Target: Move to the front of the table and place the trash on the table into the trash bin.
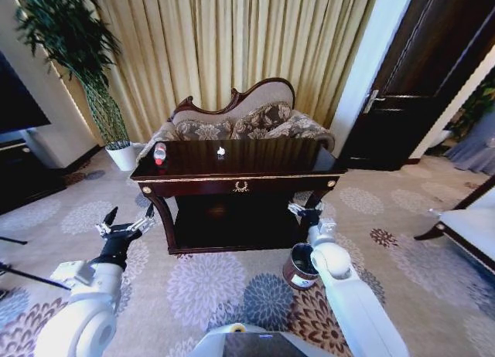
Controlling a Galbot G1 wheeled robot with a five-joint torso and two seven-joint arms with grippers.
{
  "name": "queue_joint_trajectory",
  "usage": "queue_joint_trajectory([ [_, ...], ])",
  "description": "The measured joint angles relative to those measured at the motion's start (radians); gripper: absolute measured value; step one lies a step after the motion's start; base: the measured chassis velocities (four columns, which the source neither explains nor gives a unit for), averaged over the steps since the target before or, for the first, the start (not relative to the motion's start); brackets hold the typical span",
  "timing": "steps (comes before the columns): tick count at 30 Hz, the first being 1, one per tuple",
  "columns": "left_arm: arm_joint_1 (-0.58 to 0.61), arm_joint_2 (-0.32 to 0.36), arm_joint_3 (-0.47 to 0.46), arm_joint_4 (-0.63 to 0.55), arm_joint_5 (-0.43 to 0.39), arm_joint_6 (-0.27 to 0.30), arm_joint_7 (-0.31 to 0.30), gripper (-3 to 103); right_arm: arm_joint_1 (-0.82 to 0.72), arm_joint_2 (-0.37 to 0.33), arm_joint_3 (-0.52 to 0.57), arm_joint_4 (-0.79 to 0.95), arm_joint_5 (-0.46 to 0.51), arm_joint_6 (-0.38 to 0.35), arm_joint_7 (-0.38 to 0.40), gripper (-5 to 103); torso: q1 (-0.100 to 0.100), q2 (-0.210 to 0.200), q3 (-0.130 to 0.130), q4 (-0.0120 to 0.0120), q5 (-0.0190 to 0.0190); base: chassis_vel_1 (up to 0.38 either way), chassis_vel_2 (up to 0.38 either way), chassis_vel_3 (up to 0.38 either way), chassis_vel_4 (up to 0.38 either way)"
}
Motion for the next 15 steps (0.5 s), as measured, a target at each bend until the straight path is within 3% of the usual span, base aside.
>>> queue_joint_trajectory([
  [6,-0.001,0.005,-0.004,0.000,-0.002,0.000,0.001,100,-0.030,0.003,-0.004,0.108,0.041,-0.096,-0.017,100,0.000,0.000,0.000,-0.0002,0.0000,0.000,0.000,0.000,0.000],
  [15,0.000,0.004,0.008,0.000,0.003,-0.001,0.005,100,-0.050,-0.004,0.004,0.121,0.030,-0.097,-0.034,100,0.000,0.000,0.000,-0.0002,0.0001,0.000,0.000,0.000,0.000],
])
